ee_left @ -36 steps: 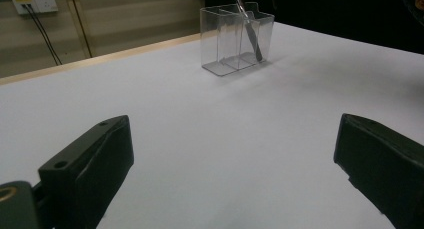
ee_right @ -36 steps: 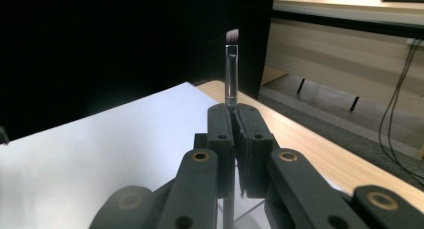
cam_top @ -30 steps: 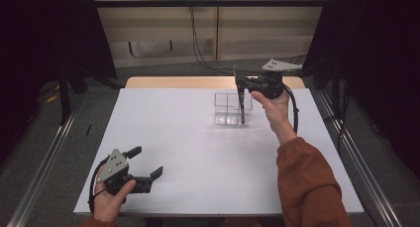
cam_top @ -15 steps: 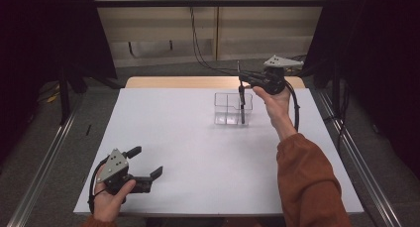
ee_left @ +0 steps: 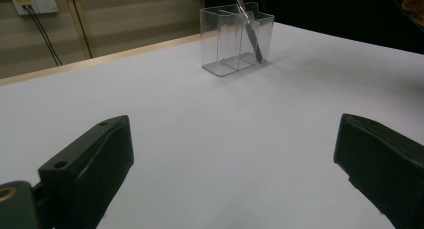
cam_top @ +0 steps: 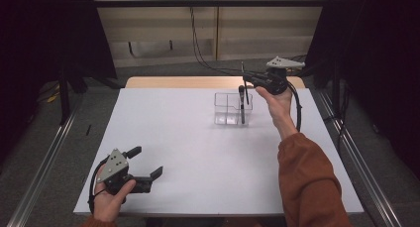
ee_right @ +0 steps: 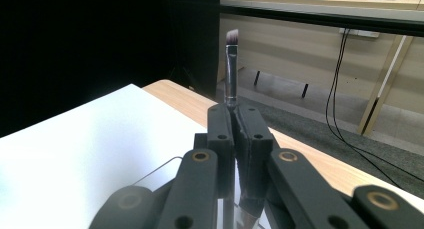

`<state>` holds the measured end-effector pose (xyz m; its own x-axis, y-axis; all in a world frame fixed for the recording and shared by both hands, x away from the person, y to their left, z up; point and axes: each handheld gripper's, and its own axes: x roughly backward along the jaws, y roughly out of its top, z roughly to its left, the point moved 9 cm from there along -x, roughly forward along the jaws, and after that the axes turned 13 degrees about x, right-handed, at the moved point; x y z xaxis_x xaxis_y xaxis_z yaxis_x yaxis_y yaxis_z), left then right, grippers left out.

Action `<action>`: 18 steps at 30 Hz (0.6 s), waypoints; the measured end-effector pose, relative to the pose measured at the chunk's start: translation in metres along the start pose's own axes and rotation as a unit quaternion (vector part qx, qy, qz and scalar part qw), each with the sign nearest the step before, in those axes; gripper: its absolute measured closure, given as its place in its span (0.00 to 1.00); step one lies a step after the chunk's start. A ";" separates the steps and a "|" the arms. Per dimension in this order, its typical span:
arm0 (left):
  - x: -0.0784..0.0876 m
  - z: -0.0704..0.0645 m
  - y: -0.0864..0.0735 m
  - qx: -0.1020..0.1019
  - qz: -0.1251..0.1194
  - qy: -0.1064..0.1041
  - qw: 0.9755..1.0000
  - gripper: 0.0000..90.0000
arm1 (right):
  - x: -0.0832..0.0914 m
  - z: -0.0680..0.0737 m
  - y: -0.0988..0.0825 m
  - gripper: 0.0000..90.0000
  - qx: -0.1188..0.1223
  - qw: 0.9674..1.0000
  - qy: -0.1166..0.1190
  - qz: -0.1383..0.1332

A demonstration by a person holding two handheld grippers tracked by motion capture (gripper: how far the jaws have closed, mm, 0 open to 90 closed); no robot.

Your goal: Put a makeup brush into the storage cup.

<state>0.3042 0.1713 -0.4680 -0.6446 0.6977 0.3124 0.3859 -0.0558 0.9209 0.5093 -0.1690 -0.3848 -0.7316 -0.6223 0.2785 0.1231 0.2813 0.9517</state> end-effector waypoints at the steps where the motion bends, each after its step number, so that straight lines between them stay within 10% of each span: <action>1: 0.000 0.000 0.000 0.002 -0.001 -0.001 1.000 0.03 | 0.000 0.000 -0.001 0.95 0.001 1.000 0.000 0.000; 18: 0.001 0.001 0.000 0.000 0.001 0.002 1.000 0.03 | -0.003 0.004 -0.016 0.95 0.000 1.000 0.003 0.007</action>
<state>0.3041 0.1725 -0.4682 -0.6457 0.6952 0.3157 0.3877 -0.0577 0.9200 0.5064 -0.1690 -0.4013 -0.7257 -0.6225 0.2931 0.1341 0.2899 0.9476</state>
